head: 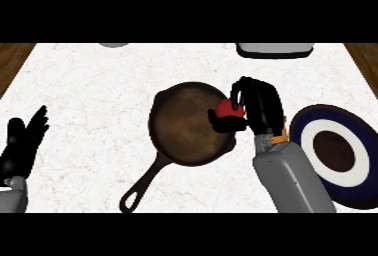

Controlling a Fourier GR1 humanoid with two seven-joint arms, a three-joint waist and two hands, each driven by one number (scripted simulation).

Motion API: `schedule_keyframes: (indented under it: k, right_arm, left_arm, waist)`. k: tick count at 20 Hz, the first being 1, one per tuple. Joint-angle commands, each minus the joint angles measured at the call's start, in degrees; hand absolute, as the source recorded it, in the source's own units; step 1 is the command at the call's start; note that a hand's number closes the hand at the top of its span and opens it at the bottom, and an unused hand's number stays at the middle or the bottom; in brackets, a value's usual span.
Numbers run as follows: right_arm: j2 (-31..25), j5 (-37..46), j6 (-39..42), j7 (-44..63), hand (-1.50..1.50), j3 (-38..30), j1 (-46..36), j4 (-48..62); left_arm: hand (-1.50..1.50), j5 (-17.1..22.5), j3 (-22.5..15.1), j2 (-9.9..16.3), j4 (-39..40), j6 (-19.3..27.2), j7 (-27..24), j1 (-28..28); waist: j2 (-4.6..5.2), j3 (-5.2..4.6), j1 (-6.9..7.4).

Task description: Pick the tomato from the plate and place it in the pan

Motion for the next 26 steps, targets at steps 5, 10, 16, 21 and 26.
schedule_keyframes:
  k: [5,10,16,21,26]
  right_arm:
    - [1.6,-4.7,-9.9,1.4,1.5,1.9,-13.1,23.0]
    - [1.6,-14.5,-19.1,-3.1,1.5,6.3,-17.4,38.0]
    - [1.6,-29.3,-23.3,-14.0,1.5,5.3,-18.3,45.9]
    - [1.6,-39.1,-22.5,-16.5,-1.5,8.9,-22.6,51.4]
    - [1.6,-45.2,-27.7,-22.0,-1.5,10.9,-23.3,52.9]
  left_arm:
    - [0.0,-1.3,-0.6,-1.4,-1.3,0.3,3.8,-3.0]
    - [0.0,-1.7,-0.9,-1.5,-0.7,-0.3,2.8,-4.6]
    - [0.0,-1.9,-2.2,-2.3,-0.2,-1.6,0.4,-3.8]
    - [0.0,-3.7,-3.4,-3.0,3.2,-1.3,-1.2,-6.0]
    - [0.0,-3.1,-3.0,-3.1,4.6,-2.0,-0.6,-8.3]
  waist:
    - [0.55,0.11,1.53]
    - [0.99,0.13,2.88]
    - [1.58,0.24,5.16]
    - [1.83,0.21,5.88]
    - [2.11,0.22,6.57]
